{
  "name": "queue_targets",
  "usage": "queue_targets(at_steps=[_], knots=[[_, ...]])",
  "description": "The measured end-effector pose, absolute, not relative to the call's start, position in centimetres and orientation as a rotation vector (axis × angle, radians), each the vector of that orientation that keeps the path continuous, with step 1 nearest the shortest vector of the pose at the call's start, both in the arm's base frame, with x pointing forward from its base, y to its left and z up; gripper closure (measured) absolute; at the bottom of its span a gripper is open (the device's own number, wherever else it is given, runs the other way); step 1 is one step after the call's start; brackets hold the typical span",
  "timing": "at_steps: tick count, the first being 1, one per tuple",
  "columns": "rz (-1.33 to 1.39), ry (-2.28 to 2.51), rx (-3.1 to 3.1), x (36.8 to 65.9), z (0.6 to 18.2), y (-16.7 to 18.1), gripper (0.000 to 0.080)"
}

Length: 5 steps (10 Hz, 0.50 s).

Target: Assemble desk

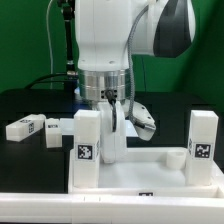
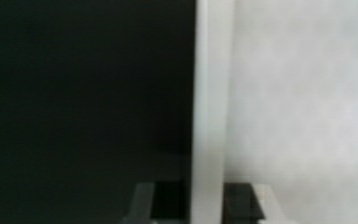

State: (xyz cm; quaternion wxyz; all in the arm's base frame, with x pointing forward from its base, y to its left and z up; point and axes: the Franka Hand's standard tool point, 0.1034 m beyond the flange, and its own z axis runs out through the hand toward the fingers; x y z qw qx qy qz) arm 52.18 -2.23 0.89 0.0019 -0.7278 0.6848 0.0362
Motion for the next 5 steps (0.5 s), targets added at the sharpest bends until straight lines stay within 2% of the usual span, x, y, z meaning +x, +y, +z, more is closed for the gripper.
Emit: queue_targets(at_steps=[2, 5], knots=[[0.111, 2.091, -2.337, 51.9, 0.9, -2.8, 0.0726], [0.091, 1.973, -2.454, 49.8, 0.8, -5.7, 0.0726]])
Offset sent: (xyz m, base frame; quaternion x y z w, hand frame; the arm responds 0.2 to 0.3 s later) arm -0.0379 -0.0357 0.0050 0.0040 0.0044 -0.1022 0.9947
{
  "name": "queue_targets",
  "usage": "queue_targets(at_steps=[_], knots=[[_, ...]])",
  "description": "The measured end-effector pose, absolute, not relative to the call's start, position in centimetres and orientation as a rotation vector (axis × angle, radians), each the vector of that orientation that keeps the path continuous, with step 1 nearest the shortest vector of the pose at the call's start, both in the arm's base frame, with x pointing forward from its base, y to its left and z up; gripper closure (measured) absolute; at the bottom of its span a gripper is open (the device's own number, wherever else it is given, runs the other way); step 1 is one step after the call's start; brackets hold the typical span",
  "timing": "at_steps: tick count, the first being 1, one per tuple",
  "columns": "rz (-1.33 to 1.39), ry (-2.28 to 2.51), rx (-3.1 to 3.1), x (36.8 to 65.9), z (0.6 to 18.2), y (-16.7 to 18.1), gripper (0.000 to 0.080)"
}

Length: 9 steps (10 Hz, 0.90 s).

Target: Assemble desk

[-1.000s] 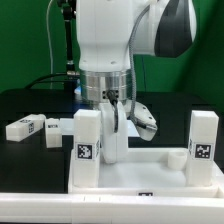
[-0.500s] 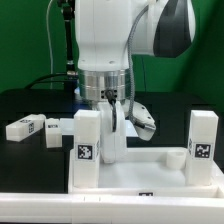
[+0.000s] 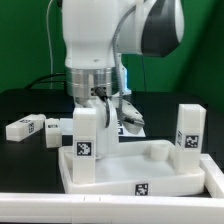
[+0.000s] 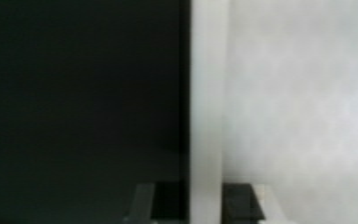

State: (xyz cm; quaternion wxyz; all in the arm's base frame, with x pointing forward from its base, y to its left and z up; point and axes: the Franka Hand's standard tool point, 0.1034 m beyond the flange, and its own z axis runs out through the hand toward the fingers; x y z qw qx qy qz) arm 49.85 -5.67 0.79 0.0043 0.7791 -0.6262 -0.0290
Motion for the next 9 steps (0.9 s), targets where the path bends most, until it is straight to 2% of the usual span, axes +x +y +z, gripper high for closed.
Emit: queue_targets(at_steps=[5, 9], knots=[[-0.076, -1.612, 2.690, 49.8, 0.8, -6.2, 0.0727], [-0.056, -1.066, 2.949, 50.7, 0.8, -7.2, 0.0730]])
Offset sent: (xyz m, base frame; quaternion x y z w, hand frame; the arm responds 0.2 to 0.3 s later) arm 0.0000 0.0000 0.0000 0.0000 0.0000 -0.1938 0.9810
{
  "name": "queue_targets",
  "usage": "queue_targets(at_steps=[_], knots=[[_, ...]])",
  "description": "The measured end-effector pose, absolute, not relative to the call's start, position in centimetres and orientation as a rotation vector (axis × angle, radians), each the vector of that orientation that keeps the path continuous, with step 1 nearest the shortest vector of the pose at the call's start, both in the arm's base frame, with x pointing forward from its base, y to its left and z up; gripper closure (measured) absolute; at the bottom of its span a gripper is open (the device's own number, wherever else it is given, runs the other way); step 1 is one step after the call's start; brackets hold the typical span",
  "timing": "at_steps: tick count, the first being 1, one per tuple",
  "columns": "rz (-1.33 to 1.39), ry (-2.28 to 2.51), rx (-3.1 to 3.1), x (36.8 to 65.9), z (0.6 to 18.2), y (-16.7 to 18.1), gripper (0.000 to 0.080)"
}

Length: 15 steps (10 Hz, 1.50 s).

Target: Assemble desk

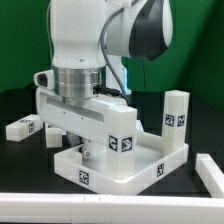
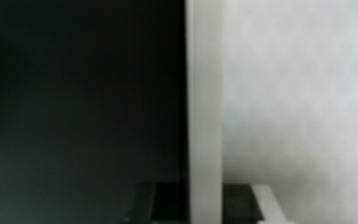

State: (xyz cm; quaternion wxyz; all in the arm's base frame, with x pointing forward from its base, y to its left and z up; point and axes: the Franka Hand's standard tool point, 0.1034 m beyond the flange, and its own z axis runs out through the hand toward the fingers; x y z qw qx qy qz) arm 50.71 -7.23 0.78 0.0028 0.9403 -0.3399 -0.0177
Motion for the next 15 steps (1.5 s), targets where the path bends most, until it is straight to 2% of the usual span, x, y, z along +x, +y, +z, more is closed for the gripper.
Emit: queue_targets(at_steps=[5, 10, 15], knots=[[-0.052, -0.599, 3.077, 50.9, 0.8, -7.2, 0.0732], [-0.021, -0.107, 3.102, 53.7, 0.9, -6.0, 0.0732], [-0.030, 0.327, 3.078, 53.8, 0.9, -6.3, 0.0732]])
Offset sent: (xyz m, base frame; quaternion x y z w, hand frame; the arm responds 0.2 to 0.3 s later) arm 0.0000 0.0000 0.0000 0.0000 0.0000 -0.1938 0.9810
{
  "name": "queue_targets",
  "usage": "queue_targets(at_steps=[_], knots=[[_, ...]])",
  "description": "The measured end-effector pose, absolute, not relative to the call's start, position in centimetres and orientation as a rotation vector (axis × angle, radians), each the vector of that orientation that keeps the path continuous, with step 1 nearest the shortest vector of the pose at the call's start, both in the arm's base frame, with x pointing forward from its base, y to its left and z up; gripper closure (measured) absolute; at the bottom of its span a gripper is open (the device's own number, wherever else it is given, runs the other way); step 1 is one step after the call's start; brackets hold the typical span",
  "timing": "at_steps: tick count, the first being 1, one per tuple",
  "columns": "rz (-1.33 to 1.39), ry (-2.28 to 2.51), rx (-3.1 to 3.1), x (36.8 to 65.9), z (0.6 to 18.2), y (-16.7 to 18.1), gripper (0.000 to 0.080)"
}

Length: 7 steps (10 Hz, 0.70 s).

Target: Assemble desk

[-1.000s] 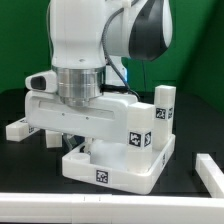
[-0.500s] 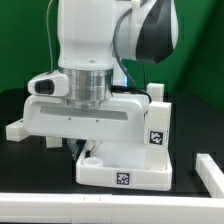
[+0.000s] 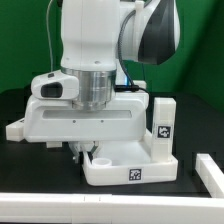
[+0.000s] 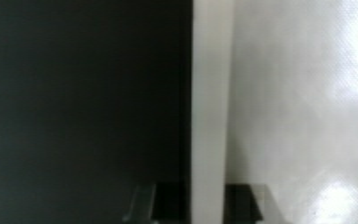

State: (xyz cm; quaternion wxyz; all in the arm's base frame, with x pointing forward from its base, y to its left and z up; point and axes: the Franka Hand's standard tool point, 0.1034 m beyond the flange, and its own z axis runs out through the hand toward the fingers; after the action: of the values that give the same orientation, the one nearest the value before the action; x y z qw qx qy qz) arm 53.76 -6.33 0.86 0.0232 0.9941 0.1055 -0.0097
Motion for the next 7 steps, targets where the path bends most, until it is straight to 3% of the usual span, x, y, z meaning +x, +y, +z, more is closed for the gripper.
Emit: queue_targets(at_steps=[7], knots=[[-0.019, 0.963, 2.921, 56.1, 1.0, -3.5, 0.0732]])
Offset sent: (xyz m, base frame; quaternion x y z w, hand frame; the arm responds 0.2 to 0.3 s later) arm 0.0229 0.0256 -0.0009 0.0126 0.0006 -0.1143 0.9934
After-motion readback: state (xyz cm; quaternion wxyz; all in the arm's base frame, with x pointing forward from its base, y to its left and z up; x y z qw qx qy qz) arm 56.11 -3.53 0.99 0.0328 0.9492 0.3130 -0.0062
